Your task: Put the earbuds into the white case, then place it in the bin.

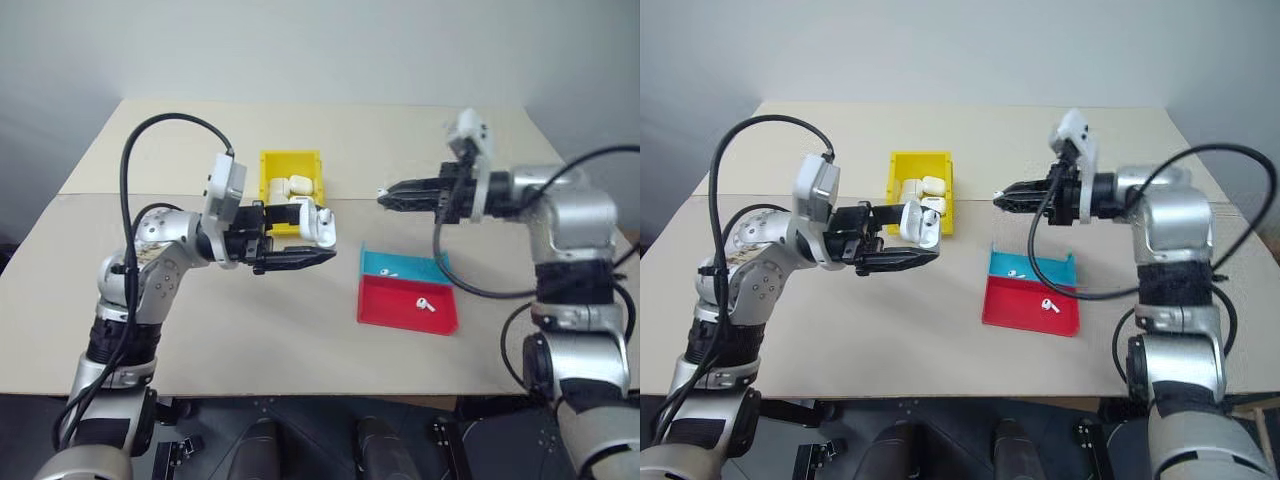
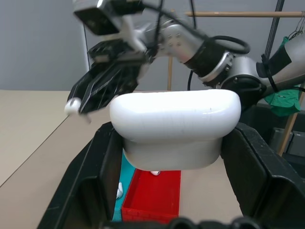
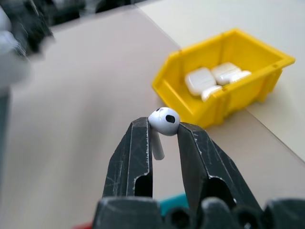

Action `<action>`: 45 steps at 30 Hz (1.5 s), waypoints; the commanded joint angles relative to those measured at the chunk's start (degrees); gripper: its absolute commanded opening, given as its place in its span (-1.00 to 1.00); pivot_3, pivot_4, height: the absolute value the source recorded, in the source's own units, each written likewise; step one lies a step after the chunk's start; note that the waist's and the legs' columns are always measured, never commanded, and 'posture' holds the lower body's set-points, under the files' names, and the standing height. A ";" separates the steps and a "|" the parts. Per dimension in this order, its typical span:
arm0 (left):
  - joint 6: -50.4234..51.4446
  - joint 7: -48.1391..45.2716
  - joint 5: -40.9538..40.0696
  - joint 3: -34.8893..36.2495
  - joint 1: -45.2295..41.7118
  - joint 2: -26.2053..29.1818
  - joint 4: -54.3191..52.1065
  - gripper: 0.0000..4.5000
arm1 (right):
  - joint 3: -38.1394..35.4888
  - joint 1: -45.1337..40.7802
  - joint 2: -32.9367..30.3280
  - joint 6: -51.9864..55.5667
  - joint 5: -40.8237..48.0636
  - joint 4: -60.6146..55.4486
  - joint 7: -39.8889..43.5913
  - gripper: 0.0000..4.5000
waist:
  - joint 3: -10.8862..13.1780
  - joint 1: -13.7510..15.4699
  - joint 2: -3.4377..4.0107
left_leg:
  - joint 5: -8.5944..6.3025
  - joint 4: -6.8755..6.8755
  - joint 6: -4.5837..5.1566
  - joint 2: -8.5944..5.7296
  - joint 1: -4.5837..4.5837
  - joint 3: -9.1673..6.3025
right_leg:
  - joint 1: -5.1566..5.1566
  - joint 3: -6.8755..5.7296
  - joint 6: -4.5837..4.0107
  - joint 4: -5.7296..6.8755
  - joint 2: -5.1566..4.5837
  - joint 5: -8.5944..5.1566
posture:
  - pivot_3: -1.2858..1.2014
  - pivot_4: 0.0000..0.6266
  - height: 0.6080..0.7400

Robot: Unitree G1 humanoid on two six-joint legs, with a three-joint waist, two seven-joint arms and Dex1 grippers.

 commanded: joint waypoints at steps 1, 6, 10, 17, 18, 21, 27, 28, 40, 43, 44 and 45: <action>-1.38 -0.73 0.58 -0.33 -2.76 -0.79 0.56 0.24 | -11.96 2.06 5.11 15.79 12.42 -17.44 -8.48 -0.73 | 0.00 -0.01 0.00 | 0.00 0.00 0.00 0.01 0.01 -0.02 | 0.02 -0.01 0.00 0.02 0.01 0.00 | 0.03 -0.52 1.00; -1.27 -0.98 0.91 -1.07 -3.99 -2.76 1.52 0.24 | -19.76 5.62 18.09 27.10 22.62 -35.05 -20.32 -0.73 | -0.01 -0.12 0.01 | 0.00 -0.01 0.00 0.01 0.05 -0.07 | 0.06 -0.01 -0.01 0.02 0.04 0.00 | 0.03 -0.52 1.00; -1.02 -1.85 0.86 -1.89 -4.97 -3.99 2.01 0.24 | -18.38 8.51 24.06 28.51 27.02 -42.19 -27.13 -0.73 | -0.01 -0.07 0.01 | 0.00 -0.01 0.00 0.00 0.00 -0.09 | 0.03 -0.02 0.00 0.01 0.03 0.00 | 0.03 -0.52 1.00; -1.33 -3.03 1.30 -2.33 -6.57 -4.61 3.71 0.24 | -13.03 12.30 21.07 23.85 30.05 -42.18 -32.73 -0.73 | -0.01 -0.16 0.01 | 0.00 -0.01 0.00 -0.04 0.00 -0.09 | 0.05 -0.01 0.01 -0.03 0.00 0.00 | 0.03 -0.52 1.00; -1.32 -3.16 1.32 -2.26 -6.55 -4.56 3.72 0.24 | -12.32 12.85 20.36 22.98 30.25 -42.00 -33.24 -0.73 | -0.01 -0.19 0.01 | 0.00 -0.01 0.00 -0.04 0.00 -0.10 | 0.05 -0.01 0.01 -0.04 0.00 0.00 | 0.03 -0.52 1.00; -1.26 -3.52 1.40 -2.02 -6.44 -4.30 3.78 0.24 | -10.58 14.70 18.11 19.77 31.01 -41.29 -34.28 -0.73 | -0.01 -0.23 0.00 | 0.00 -0.03 0.00 -0.04 0.00 -0.11 | 0.05 -0.01 0.01 -0.06 0.01 0.00 | 0.03 -0.52 1.00; -1.08 -3.60 1.61 -1.71 -6.01 -4.14 3.41 0.24 | -7.14 17.40 14.12 14.10 32.42 -40.64 -35.29 -0.73 | -0.01 -0.24 0.00 | 0.00 -0.02 0.00 -0.04 0.00 -0.12 | 0.05 -0.01 0.01 -0.06 0.01 0.00 | 0.03 -0.52 1.00; -1.09 -3.58 1.64 -1.69 -5.99 -4.13 3.37 0.24 | -6.27 17.98 13.30 13.03 32.38 -40.72 -35.30 -0.73 | -0.01 -0.24 0.00 | 0.00 -0.02 0.00 -0.03 0.00 -0.13 | 0.05 -0.02 0.01 -0.06 0.01 0.00 | 0.03 -0.52 1.00; -1.03 -3.42 2.12 -1.60 -5.85 -4.61 2.98 0.24 | -3.14 21.66 3.03 5.76 37.66 -40.78 -35.42 0.33 | -0.01 -0.17 -0.01 | 0.00 -0.02 0.01 -0.04 -0.01 -0.14 | 0.06 -0.02 0.02 -0.09 0.01 0.00 | 0.03 -0.52 1.00; -1.26 -3.72 2.42 -1.68 -6.04 -4.68 3.66 0.24 | -6.19 22.10 -1.55 5.27 42.51 -40.93 -34.27 0.33 | 0.00 -0.02 -0.01 | 0.00 -0.02 0.01 -0.04 -0.02 -0.14 | 0.06 -0.02 0.02 -0.11 0.00 -0.01 | 0.03 -0.52 1.00; -1.41 -3.83 2.65 -1.81 -6.04 -4.71 4.02 0.24 | -7.55 22.07 -3.71 5.25 44.88 -40.86 -33.47 0.33 | 0.00 0.03 -0.02 | 0.00 -0.02 0.01 -0.04 -0.03 -0.15 | 0.06 -0.02 0.02 -0.12 0.00 -0.01 | 0.03 -0.52 1.00; -1.56 -3.92 2.88 -1.96 -5.99 -4.76 4.32 0.24 | -8.46 21.95 -5.67 5.01 46.99 -40.68 -32.83 0.33 | 0.00 0.02 -0.02 | 0.00 -0.02 0.01 -0.04 -0.04 -0.15 | 0.07 -0.02 0.03 -0.13 0.00 -0.01 | 0.03 -0.52 1.00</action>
